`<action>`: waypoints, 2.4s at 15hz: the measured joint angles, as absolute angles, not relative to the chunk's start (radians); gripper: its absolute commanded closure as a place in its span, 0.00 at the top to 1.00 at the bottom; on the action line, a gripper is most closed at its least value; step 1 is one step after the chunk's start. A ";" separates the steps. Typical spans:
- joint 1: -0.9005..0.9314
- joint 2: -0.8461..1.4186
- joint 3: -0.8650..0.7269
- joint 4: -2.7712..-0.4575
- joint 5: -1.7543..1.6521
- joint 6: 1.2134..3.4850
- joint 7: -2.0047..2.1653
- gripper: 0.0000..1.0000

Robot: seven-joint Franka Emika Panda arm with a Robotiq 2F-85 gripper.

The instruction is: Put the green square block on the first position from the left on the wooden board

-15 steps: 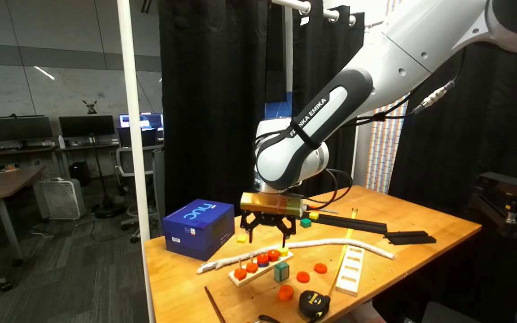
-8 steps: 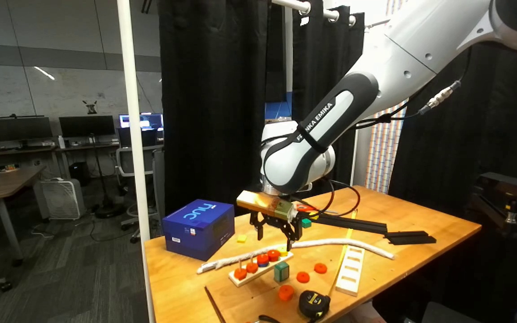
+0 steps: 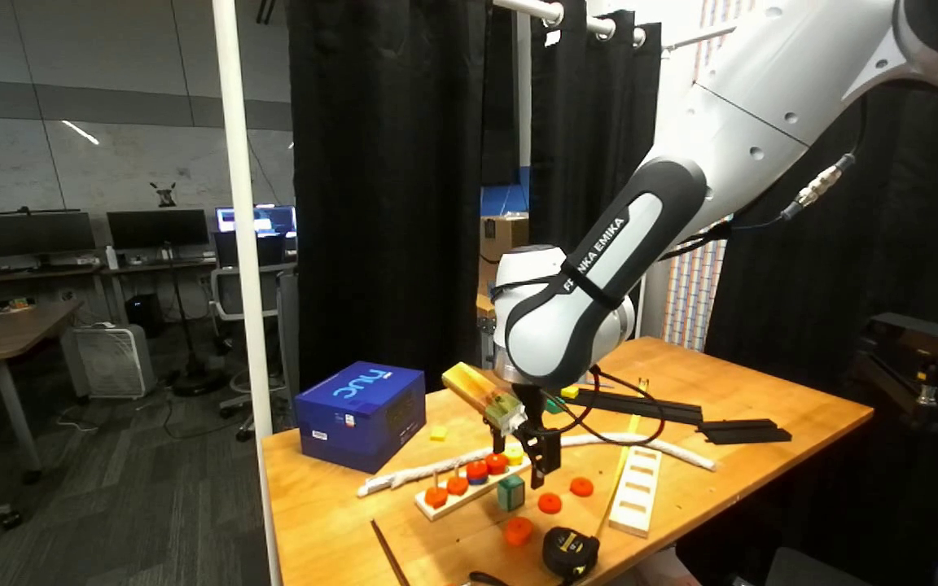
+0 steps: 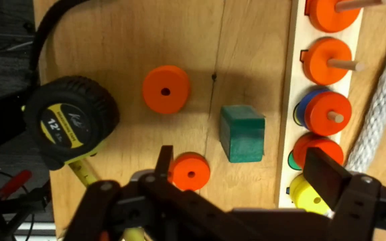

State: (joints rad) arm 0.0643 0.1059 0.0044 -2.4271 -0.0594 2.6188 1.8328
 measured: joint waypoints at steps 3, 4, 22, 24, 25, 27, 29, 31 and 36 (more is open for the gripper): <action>0.064 0.114 -0.008 -2.444 -0.088 2.640 1.943 1.00; 0.064 0.119 -0.009 -2.443 -0.101 2.640 1.970 1.00; 0.081 0.234 -0.037 -2.355 -0.117 2.640 2.032 1.00; 0.081 0.246 -0.040 -2.349 -0.117 2.640 2.032 1.00; 0.081 0.252 -0.040 -2.346 -0.117 2.640 2.032 1.00; 0.083 0.262 -0.040 -2.340 -0.117 2.640 2.032 1.00; 0.086 0.270 -0.040 -2.335 -0.117 2.639 2.031 1.00; 0.089 0.273 -0.040 -2.333 -0.117 2.639 2.031 0.74; 0.096 0.274 -0.041 -2.332 -0.117 2.639 2.026 0.35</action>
State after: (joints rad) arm 0.0959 0.2743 -0.0408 -2.3319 -0.1174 2.6393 2.0261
